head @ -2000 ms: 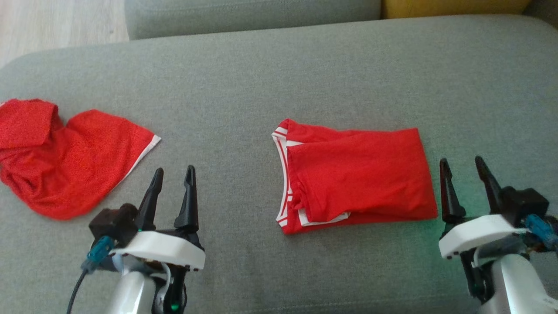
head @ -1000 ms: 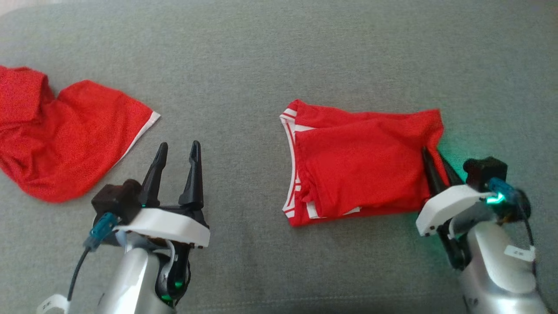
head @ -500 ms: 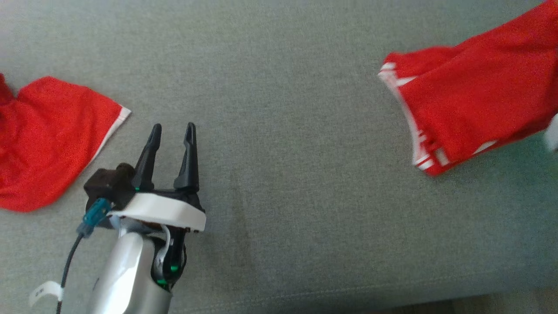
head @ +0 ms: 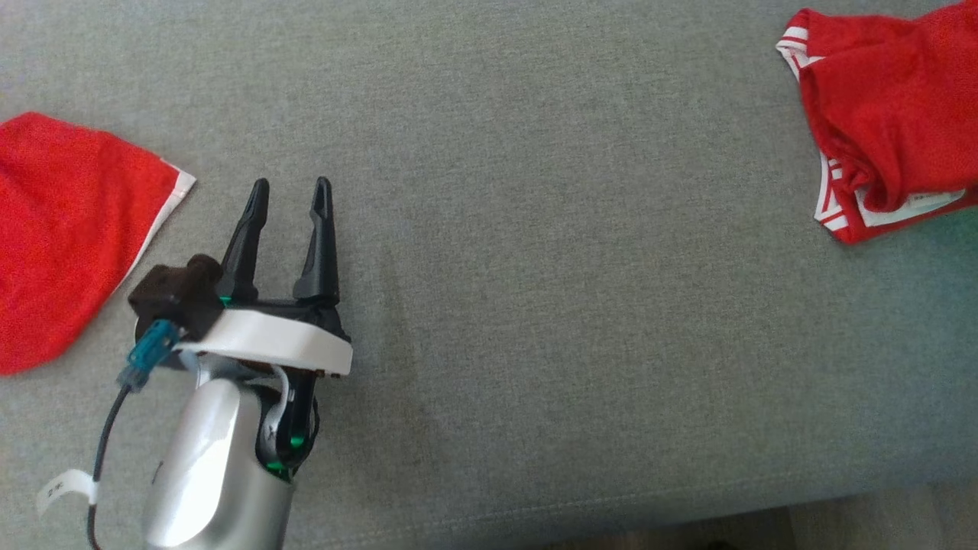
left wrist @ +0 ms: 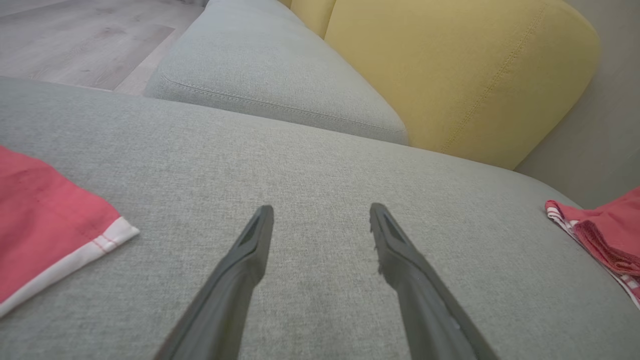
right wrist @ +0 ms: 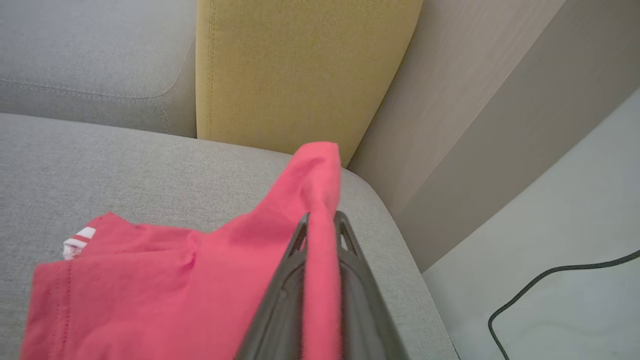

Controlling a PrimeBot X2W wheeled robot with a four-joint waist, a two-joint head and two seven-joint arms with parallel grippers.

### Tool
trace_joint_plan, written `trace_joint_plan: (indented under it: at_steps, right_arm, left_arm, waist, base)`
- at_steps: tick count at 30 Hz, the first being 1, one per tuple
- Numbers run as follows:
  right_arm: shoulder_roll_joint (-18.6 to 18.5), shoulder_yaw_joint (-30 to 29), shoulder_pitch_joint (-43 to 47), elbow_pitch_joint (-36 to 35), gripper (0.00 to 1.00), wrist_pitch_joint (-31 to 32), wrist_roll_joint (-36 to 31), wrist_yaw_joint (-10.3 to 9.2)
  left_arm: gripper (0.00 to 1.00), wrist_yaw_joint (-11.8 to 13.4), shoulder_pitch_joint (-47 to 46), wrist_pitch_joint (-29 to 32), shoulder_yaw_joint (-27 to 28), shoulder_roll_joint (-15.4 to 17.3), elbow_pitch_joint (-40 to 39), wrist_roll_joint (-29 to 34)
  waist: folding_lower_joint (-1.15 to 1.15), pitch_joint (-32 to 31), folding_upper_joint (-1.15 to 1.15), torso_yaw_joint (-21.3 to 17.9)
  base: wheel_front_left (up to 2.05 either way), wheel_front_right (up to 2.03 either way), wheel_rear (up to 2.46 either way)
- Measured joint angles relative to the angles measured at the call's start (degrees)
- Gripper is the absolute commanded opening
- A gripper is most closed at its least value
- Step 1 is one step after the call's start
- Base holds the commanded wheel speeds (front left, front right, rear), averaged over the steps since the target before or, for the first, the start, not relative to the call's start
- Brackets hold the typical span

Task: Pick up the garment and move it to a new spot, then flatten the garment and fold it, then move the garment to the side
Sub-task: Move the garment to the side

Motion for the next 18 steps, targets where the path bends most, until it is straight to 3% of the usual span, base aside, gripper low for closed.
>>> trace_joint_plan:
  at_steps: [1, 2, 12, 18]
  right_arm:
    - [0.45, -0.33, 0.01, -0.15, 0.45, 0.01, -0.02, 0.00]
    - [0.78, -0.47, 0.03, -0.25, 1.00, 0.10, 0.04, 0.00]
    - [1.77, 0.09, 0.59, -4.02, 1.00, -0.11, -3.63, 0.00]
    - [5.67, 2.77, 0.85, -8.00, 1.00, -1.11, -2.21, 0.00]
  left_arm:
    - [1.00, 0.00, 0.00, 0.00, 0.01, 0.00, 0.11, 0.00]
    - [1.00, 0.00, 0.01, 0.00, 0.05, 0.00, 0.18, 0.00]
    - [1.00, -0.04, 0.20, 0.00, 0.36, 0.00, 1.42, -0.48]
    - [1.00, 0.00, 1.85, 0.00, 0.36, -0.01, 1.40, -1.62]
  waist:
    - [0.00, -0.12, 0.00, -0.02]
    - [0.00, -0.29, 0.00, -0.05]
    - [0.00, -3.39, 0.00, -0.37]
    - [0.00, -7.01, 0.00, 0.16]
  base:
    - [0.00, 0.00, 0.00]
    - [0.00, 0.00, 0.00]
    - [0.00, 0.00, 0.00]
    - [0.00, 0.00, 0.00]
